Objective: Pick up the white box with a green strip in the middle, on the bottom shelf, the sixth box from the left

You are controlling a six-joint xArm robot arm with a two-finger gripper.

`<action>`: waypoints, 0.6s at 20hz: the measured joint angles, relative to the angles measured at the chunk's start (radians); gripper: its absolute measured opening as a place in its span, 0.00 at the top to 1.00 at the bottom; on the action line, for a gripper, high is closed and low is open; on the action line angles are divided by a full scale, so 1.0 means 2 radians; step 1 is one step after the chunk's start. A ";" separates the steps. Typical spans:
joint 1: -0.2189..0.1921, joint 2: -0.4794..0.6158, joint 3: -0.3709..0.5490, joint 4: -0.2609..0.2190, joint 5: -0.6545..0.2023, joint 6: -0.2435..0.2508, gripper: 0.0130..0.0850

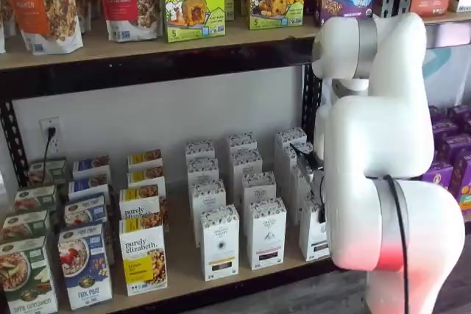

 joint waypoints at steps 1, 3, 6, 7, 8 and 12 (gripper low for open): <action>0.001 -0.007 0.011 -0.001 -0.004 0.001 0.44; 0.002 -0.021 0.036 -0.010 -0.017 0.011 0.44; 0.004 -0.053 0.083 -0.019 -0.029 0.022 0.44; 0.004 -0.066 0.102 -0.022 -0.035 0.025 0.44; 0.004 -0.082 0.126 -0.024 -0.044 0.028 0.44; 0.007 -0.149 0.215 -0.027 -0.075 0.034 0.44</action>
